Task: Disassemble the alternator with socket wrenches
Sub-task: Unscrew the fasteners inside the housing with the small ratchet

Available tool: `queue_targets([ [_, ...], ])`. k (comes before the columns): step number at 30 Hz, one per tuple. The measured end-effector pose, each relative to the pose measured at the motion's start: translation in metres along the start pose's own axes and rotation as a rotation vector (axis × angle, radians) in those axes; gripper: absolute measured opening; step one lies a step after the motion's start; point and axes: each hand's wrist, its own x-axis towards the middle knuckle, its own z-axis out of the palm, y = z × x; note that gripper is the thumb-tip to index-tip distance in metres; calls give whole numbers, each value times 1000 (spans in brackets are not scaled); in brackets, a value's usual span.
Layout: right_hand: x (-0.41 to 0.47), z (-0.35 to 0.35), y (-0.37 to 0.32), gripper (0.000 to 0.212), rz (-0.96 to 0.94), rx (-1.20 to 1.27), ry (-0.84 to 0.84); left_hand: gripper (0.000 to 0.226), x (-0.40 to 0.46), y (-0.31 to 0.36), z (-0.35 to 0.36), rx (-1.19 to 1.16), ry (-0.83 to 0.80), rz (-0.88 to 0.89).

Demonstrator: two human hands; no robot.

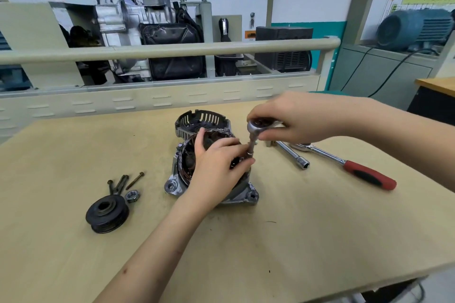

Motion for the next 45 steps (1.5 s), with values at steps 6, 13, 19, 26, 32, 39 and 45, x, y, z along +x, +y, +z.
queue_targets([
  [6, 2, 4, -9, 43, 96, -173, 74, 18, -1, 5, 3, 18, 56, -57],
  [13, -3, 0, 0, 23, -44, 32, -7, 12, 3, 0, -4, -36, -44, 15],
  [19, -1, 6, -5, 46, 99, -192, 106, 20, 4, 4, 2, 16, 30, -44],
  [26, -5, 4, -2, 25, -18, 60, 19, 13, 7, -3, -4, -24, -118, 21],
  [32, 1, 7, -8, 43, 68, -181, 121, 23, 8, 2, -1, 61, -3, -37],
  [39, -1, 4, -1, 20, -48, 88, 29, 13, 9, -6, -8, -52, -148, 6],
  [45, 2, 4, -11, 41, 55, -161, 103, 23, 7, -1, -1, 66, -21, -33],
])
